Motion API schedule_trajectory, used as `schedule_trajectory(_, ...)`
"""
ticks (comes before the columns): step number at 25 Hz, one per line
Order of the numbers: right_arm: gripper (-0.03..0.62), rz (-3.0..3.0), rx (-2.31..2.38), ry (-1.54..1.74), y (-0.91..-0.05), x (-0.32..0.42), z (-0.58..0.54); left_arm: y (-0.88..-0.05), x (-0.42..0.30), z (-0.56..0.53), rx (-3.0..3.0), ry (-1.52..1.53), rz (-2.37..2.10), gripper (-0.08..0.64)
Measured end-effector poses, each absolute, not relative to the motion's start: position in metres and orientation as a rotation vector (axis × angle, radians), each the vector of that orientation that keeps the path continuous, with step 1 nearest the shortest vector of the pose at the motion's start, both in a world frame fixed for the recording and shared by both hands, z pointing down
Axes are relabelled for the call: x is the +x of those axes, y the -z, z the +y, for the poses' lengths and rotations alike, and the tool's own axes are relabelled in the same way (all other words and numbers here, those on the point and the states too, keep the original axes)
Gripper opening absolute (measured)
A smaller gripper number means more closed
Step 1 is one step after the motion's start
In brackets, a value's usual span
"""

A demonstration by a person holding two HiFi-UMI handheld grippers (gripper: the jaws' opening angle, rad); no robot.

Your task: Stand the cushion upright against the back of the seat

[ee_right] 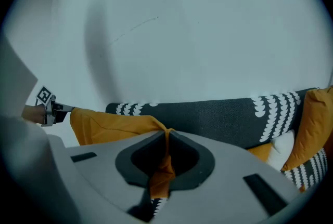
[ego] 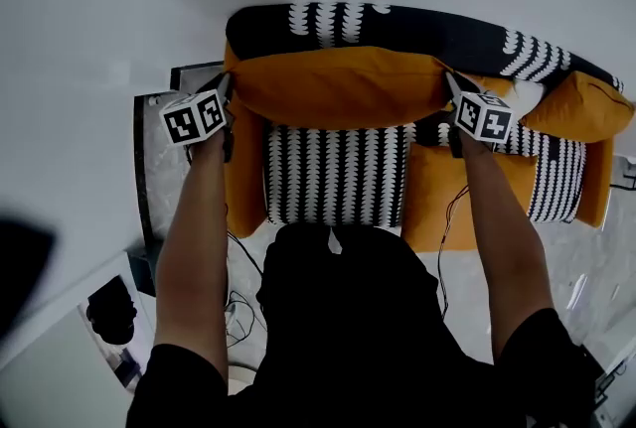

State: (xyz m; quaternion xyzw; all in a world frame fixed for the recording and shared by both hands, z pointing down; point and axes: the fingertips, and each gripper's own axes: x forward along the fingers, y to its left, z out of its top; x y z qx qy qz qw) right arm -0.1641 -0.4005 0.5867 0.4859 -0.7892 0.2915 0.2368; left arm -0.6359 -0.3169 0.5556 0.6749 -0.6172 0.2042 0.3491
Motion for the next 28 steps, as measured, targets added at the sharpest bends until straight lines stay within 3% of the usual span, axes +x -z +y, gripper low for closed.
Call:
schedule_trajectory(19,0.049,-2.058,1.224,-0.732,-0.649,-0.184,-0.474,-0.628,-0.649,-0.384,1.670,-0.583,-1.646,0.034)
schedule_trajectory(28,0.049,-2.004,1.138,-0.687,-0.660,-0.188,-0.484,-0.620,-0.658,-0.401,1.745,-0.644,-1.669,0.040)
